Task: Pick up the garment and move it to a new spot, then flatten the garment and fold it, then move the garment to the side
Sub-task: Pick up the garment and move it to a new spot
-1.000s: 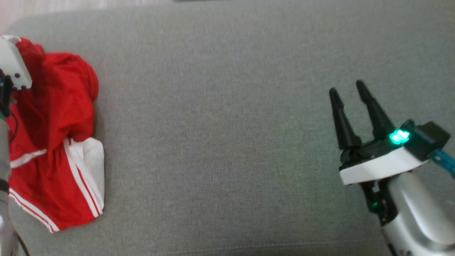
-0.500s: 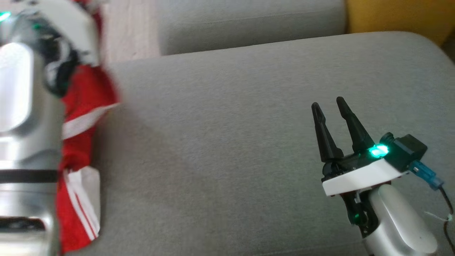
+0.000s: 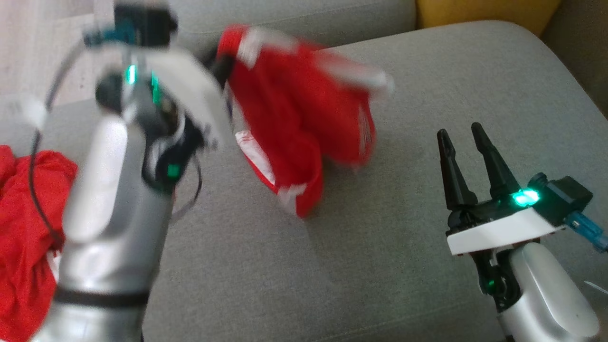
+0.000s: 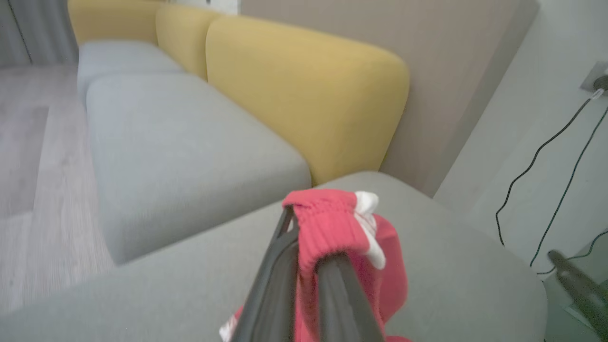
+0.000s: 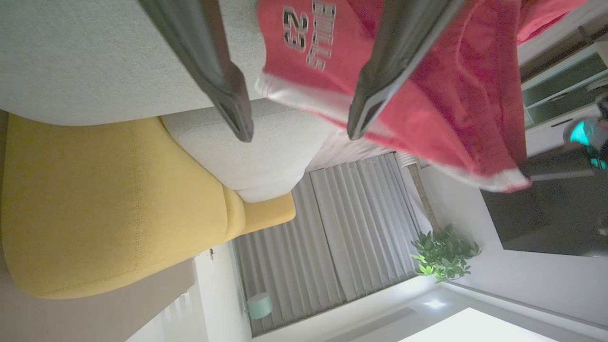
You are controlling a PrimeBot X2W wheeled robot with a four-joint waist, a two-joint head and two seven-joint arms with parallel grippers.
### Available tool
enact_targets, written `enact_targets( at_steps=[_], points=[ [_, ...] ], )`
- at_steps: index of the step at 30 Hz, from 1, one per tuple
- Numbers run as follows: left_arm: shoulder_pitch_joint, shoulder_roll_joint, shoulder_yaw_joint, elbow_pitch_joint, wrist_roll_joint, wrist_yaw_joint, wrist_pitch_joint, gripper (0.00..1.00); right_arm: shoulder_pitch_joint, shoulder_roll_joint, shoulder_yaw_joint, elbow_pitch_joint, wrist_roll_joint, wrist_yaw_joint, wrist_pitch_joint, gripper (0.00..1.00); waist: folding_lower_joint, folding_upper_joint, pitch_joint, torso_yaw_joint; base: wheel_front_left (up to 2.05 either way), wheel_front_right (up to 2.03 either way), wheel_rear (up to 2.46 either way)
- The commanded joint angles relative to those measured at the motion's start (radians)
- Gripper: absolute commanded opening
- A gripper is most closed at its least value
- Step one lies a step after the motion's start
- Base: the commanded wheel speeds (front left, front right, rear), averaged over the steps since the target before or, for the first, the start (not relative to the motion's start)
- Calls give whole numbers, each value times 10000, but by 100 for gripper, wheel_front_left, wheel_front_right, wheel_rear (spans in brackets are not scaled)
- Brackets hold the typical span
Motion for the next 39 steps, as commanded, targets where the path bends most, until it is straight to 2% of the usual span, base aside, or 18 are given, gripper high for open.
enact_targets(
  at_steps=[1, 5, 7, 10, 11, 12, 13, 17, 21, 23, 26, 29, 30, 32, 35, 39],
  points=[
    [128, 450, 428, -219, -89, 74, 52, 0, -76, -71, 172, -389, 56, -7, -109, 100, 1, 0, 91, -104, 0, 0, 0],
    [1609, 956, 492, 718, -199, 16, -260, 0, -63, -53, 313, -331, 90, -7, -109, 100, 1, 0, 205, -235, 0, 0, 0],
    [2206, 1477, 223, 1364, 193, -37, -537, 0, -99, -52, 389, -319, 121, -7, -109, 100, 1, 0, 264, -297, 0, 0, 0],
    [2760, 1619, 274, 2308, 12, -80, -1027, 0, -113, -135, 417, -291, 159, -7, -109, 100, 1, 0, 316, -285, 0, 0, 0],
    [2816, 1744, 205, 2580, 135, -89, -1217, 10, -117, -174, 429, -259, 163, -7, -109, 100, 1, 0, 324, -262, 0, 0, 0],
    [2840, 1794, 188, 2868, 151, -96, -1355, 48, -122, -215, 450, -222, 173, -7, -109, 100, 1, 0, 324, -233, 0, 0, 0],
    [2836, 1749, 284, 3128, 0, -102, -1483, 100, -126, -247, 477, -192, 182, -7, -109, 100, 1, 0, 317, -204, 0, 0, 0],
    [2665, 1763, 324, 3602, -389, -146, -1779, 100, -91, -330, 544, -96, 210, -7, -109, 100, 1, 0, 212, -91, 0, 0, 0],
    [2658, 2243, 214, 3253, -161, -145, -2288, 100, 61, -395, 454, 1, 179, -7, -109, 100, 1, 0, 34, 44, 0, 0, 0],
    [2765, 2502, 184, 2897, 91, 18, -2492, 100, 171, -405, 306, 7, 135, -7, -109, 100, 1, 0, -44, 150, 0, 0, 0],
    [2989, 2699, 312, 1968, 440, 581, -3103, 100, 311, -446, 142, -22, 37, -7, -109, 100, 1, 0, -148, 332, 0, 0, 0],
    [3403, 2479, 629, 736, 434, 1241, -3724, 100, 417, -440, 40, -88, -62, -7, -109, 100, 1, 0, -245, 503, 0, 0, 0],
    [3821, 2345, 800, -156, 549, 1746, -4165, 100, 476, -435, -7, -157, -115, -7, -109, 100, 1, 0, -285, 578, 0, 0, 0],
    [4362, 2150, 920, -984, 661, 2200, -4652, 100, 533, -430, -58, -223, -155, -7, -109, 100, 1, 0, -313, 637, 0, 0, 0],
    [5315, 1711, 1058, -1858, 606, 2691, -5331, 100, 655, -431, -120, -332, -220, -7, -109, 100, 1, 0, -325, 706, 0, 0, 0],
    [6453, 1261, 1024, -2158, 742, 3031, -6236, 100, 1022, -408, -381, -498, -245, -7, -109, 100, 1, 0, -321, 802, 0, 0, 0]
  ],
)
